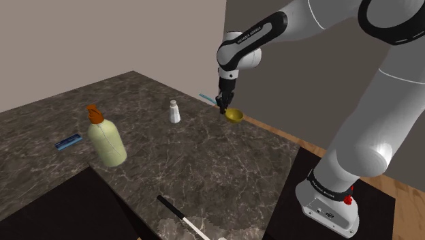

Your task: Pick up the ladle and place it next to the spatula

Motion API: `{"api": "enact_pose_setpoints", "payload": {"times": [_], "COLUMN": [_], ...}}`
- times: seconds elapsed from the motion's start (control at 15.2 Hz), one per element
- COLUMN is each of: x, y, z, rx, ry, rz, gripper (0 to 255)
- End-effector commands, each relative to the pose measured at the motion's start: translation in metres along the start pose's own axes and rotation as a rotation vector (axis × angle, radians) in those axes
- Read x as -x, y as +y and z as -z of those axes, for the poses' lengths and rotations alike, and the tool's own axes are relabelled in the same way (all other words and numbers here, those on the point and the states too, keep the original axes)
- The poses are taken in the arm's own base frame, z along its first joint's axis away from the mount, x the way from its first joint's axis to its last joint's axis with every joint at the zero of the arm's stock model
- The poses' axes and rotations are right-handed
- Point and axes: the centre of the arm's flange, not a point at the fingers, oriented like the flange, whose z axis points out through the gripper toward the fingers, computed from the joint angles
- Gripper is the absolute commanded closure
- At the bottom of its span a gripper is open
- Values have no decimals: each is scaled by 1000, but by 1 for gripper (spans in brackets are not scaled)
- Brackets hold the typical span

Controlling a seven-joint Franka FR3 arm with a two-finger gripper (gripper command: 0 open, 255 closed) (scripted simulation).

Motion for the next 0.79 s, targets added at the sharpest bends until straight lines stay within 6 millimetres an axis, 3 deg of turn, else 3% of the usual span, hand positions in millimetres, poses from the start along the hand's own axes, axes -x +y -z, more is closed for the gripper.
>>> {"api": "enact_pose_setpoints", "payload": {"times": [0.0,0.73], "x": [1,5], "y": [-2,-12], "z": [11,68], "rx": [0,0], "ry": [0,0], "rz": [0,0], "gripper": [255,255]}}
